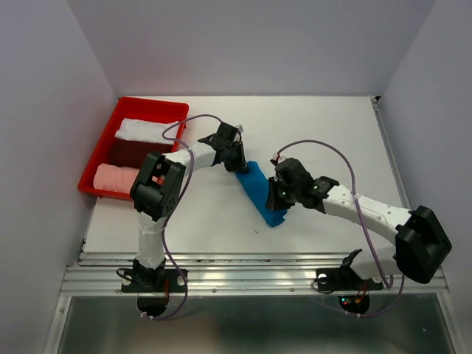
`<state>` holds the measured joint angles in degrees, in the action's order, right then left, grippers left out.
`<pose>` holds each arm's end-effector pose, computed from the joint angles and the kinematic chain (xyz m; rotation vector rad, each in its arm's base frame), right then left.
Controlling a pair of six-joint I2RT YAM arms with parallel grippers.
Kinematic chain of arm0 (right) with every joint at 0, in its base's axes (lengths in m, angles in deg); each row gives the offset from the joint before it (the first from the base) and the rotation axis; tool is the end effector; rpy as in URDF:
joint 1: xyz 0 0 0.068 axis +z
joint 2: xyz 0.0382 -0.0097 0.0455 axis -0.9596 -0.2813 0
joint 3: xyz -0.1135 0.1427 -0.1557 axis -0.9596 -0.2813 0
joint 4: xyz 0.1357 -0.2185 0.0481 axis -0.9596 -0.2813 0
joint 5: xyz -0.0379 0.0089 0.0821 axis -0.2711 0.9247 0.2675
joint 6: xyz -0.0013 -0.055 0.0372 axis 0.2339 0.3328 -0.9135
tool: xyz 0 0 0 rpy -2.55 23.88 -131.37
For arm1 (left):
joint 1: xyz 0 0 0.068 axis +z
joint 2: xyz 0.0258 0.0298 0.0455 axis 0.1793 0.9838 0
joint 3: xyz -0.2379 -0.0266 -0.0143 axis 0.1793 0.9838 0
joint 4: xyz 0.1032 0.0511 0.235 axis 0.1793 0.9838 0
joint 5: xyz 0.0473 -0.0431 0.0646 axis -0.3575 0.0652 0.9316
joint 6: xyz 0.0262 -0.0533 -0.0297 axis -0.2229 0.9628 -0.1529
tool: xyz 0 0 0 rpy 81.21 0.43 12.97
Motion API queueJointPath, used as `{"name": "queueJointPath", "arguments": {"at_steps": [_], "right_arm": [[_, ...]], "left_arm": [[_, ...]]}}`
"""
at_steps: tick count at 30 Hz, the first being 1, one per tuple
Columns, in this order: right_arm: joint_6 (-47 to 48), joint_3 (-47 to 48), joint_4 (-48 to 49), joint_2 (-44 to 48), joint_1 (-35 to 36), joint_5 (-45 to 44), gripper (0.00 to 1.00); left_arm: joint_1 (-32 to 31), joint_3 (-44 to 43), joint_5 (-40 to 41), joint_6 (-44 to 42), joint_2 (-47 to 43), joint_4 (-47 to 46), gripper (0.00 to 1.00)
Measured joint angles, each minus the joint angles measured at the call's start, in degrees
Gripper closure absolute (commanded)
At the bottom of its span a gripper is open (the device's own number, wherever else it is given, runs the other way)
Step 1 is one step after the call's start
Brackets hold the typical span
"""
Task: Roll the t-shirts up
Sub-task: Roll the T-shirt to the center of the board.
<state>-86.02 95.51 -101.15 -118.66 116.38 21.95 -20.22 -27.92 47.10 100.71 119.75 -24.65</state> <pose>0.2129 0.2009 0.1865 -0.2787 2.5312 0.6218 0.3703 -0.2375 0.1308 0.1588 2.4981 -0.8564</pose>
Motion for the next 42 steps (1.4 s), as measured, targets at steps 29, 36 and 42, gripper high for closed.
{"name": "queueJointPath", "arguments": {"at_steps": [29, 36, 42], "right_arm": [[-7.41, -9.49, 4.00, -1.66, -0.28, -8.52, 0.99], [-10.80, -9.57, 6.40, -3.96, -0.33, -9.03, 0.99], [-12.41, -9.60, 5.90, -3.50, -0.31, -10.71, 0.95]], "left_arm": [[3.43, 3.43, -2.05, -0.39, -1.60, -1.16, 0.93], [4.28, 4.94, -2.16, -0.63, -1.88, -2.36, 0.93], [4.81, 8.63, -1.09, -1.31, -4.57, -2.99, 0.93]]}}
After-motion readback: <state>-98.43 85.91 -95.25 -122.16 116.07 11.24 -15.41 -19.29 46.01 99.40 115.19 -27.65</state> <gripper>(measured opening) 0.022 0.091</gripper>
